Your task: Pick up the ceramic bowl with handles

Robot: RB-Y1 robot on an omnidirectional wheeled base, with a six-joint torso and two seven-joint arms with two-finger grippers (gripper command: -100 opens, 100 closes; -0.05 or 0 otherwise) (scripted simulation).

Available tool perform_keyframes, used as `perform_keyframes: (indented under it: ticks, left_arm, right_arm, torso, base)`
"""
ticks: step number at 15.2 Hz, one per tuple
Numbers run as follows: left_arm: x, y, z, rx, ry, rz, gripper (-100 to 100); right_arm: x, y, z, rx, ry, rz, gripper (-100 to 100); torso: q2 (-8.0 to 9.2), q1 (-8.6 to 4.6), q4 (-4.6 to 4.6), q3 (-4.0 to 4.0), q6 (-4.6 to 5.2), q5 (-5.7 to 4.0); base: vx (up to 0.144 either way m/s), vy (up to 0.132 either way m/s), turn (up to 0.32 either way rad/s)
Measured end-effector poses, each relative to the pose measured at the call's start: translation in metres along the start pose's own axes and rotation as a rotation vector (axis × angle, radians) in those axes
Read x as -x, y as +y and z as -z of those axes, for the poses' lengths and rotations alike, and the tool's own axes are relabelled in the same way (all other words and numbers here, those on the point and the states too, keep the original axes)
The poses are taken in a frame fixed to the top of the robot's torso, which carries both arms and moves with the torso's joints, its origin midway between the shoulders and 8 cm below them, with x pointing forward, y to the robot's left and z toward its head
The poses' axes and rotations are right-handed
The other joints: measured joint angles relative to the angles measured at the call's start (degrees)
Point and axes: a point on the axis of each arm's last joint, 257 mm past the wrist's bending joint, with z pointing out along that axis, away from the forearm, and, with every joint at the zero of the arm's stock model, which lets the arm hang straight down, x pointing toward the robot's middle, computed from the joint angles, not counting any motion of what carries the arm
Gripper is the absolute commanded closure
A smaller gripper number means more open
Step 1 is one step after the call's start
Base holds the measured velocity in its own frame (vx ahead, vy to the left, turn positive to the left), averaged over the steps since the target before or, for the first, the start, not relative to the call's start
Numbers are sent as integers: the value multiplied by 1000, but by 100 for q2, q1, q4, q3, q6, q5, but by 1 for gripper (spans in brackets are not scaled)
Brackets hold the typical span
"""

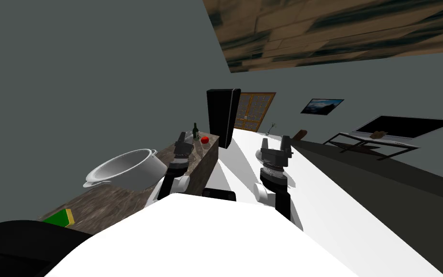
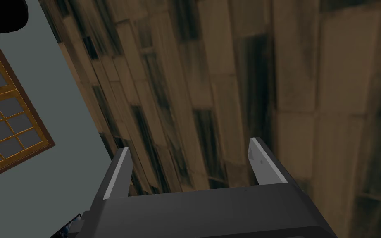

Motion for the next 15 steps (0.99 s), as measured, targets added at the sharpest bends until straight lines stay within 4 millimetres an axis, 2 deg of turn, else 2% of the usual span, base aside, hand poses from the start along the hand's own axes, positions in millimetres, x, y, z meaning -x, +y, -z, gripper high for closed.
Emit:
perform_keyframes:
  ticks: [5,10,15]
  left_arm:
    - [11,23,0,83,6,5,-100]
    - [23,49,4,183,2,13,-100]
    - [44,77,8,295,-6,22,-100]
  right_arm:
    - [0,0,0,0,0,0,0]
    - [0,0,0,0,0,0,0]
    - [0,0,0,0,0,0,0]
  torso:
    - [-3,-32,-1,-2,1,-7]
    - [-8,-12,-2,-5,0,-3]
    - [-13,-10,-3,-8,1,-2]
  base:
    - [4,-79,-12]
    - [19,-33,-8]
    - [27,-30,-7]
